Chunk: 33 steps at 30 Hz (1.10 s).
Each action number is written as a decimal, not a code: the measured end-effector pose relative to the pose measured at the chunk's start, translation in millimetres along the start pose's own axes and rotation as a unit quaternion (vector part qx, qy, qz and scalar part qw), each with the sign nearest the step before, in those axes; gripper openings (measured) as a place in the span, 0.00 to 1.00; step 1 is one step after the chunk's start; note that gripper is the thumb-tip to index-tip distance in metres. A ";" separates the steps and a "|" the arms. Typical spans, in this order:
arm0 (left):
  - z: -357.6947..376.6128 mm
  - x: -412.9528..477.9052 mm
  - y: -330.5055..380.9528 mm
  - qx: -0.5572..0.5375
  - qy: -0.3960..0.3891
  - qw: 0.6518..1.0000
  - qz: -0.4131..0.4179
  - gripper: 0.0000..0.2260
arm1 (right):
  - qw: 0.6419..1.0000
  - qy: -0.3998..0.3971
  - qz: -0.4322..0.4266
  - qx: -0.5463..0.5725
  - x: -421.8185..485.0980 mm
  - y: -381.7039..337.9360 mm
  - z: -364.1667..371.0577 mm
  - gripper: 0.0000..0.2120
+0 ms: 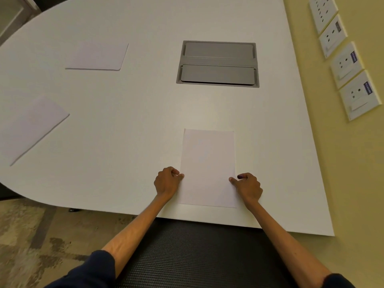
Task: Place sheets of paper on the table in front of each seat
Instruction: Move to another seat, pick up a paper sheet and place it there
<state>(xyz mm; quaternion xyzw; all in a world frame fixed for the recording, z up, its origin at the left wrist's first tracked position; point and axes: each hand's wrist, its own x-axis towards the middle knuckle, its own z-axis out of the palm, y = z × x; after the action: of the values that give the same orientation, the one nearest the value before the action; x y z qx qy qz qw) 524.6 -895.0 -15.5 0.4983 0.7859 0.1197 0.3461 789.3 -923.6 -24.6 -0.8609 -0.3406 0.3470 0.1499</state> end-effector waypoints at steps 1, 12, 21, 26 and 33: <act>-0.9 1.3 -0.6 0.002 0.001 1.000 0.006 0.11 | 1.000 0.000 0.002 -0.004 0.6 0.7 -0.5 0.21; -25.5 34.5 -0.7 0.274 -0.135 0.904 0.299 0.52 | 0.944 -0.088 -0.267 -0.173 14.3 -7.9 -19.5 0.51; -24.1 49.4 5.0 0.373 -0.208 0.849 0.311 0.52 | 0.885 -0.138 -0.304 -0.323 20.0 -8.7 -14.7 0.57; -26.1 49.5 3.0 0.360 -0.221 0.853 0.307 0.52 | 0.885 -0.139 -0.304 -0.325 18.9 -8.6 -14.1 0.57; -26.5 49.0 4.2 0.360 -0.229 0.852 0.302 0.53 | 0.884 -0.137 -0.303 -0.328 17.3 -7.9 -14.1 0.57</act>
<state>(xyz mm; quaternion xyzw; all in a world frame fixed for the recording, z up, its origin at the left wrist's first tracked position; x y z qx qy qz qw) 497.0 -846.4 -14.7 0.8143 0.4829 -0.1904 0.2598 804.4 -906.3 -19.2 -0.6599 -0.6962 0.2672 -0.0914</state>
